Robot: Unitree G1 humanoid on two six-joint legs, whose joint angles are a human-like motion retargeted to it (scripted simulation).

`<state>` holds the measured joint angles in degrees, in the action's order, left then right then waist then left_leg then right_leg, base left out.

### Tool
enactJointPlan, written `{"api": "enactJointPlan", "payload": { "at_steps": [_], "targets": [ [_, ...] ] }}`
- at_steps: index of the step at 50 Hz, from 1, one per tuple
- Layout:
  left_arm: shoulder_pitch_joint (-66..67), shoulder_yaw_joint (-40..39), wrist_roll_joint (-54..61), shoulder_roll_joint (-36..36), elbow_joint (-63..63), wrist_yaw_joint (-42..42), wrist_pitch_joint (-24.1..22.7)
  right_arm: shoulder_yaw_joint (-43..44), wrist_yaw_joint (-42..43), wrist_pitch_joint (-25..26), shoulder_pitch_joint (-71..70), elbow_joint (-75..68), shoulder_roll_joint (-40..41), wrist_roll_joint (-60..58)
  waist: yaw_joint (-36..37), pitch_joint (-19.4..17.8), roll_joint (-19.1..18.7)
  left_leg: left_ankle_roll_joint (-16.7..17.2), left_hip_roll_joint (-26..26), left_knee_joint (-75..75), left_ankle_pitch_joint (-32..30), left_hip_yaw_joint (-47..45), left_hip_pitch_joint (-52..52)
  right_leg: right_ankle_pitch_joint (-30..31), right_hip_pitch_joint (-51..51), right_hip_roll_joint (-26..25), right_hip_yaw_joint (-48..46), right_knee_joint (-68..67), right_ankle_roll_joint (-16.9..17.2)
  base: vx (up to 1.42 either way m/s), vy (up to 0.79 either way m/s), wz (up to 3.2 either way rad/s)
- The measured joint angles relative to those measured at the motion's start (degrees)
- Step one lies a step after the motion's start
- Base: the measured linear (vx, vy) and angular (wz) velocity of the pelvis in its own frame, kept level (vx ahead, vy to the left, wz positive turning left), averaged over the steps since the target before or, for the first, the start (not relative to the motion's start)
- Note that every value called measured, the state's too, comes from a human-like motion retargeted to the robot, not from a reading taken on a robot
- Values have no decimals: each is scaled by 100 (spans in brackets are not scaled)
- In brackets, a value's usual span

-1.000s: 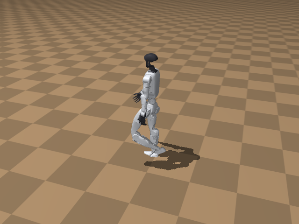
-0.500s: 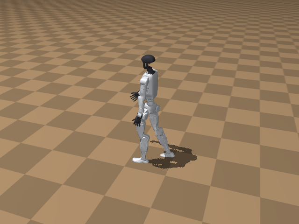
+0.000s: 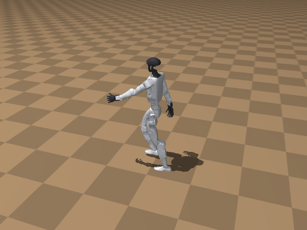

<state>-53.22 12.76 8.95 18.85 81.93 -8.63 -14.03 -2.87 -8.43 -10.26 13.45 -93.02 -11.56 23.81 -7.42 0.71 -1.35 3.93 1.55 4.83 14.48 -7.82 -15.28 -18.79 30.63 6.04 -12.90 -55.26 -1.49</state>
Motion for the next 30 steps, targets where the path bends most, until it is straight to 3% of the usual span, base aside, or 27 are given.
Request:
{"api": "enactJointPlan", "payload": {
  "at_steps": [2,5,8,10,12,14,18,22,25,30],
  "targets": [
    [479,-8,210,-196,11,39,-136,108,214,-63,-387,-6,-54,112,48,-131,92,28,-118,-88,59,61,-289,464,-1169,-91,-213,2479,256,56,-9,19],
    [1302,-77,424,-423,111,190,-187,377,601,83,-1177,-52,-127,-36,350,-457,446,-120,-526,-204,47,99,-861,1798,-2816,-190,-12,5537,851,59,-13,-50],
    [2417,-189,-28,-553,389,126,-146,240,804,60,-2088,-55,-111,299,1110,-654,697,-370,-802,-851,-271,-296,-946,2139,-3409,-133,575,6026,1038,53,-17,-167],
    [3268,-294,-341,-609,667,-141,33,-56,853,55,-2696,15,-67,745,1544,-812,1028,-407,-979,-2403,-124,-695,-404,2070,-3689,192,943,6026,1137,45,-16,-135],
    [4153,-366,-172,-661,892,-646,183,-119,978,-8,-3314,177,-88,922,1520,-436,1180,-497,-524,-5648,745,-989,1569,2014,-3372,316,986,6025,1069,33,-9,1],
    [4959,-408,252,-725,1093,-820,116,7,1203,-189,-3903,449,-175,931,1549,-211,1160,-831,-3,-7945,1483,-1109,2987,1899,-3197,275,1008,6017,1025,38,-2,10],
    [6429,-410,699,-794,1264,-1110,-71,-24,1395,-555,-4981,930,-292,1173,1938,-287,1256,-1301,369,-10150,2295,-1173,4408,1617,-3367,351,1274,5903,1053,46,0,-56],
    [7651,-189,845,-878,1047,-1405,-93,-344,1581,-868,-5831,1164,-360,1518,2209,-223,1301,-1152,230,-10414,2321,-936,5450,1374,-3435,385,1495,5721,990,45,4,-49],
    [8113,111,827,-956,973,-1564,-31,-534,1635,-960,-6251,1228,-365,1544,2278,-105,1295,-1170,299,-9689,2170,-1013,5772,1239,-3456,392,1575,5617,982,44,7,-22],
    [7800,390,794,-1024,979,-1490,104,-631,1572,-859,-6324,1207,-244,1278,2337,59,1289,-1108,268,-6339,1550,-1678,4988,1050,-3460,414,1699,5338,1034,47,11,-23]
  ]
}}
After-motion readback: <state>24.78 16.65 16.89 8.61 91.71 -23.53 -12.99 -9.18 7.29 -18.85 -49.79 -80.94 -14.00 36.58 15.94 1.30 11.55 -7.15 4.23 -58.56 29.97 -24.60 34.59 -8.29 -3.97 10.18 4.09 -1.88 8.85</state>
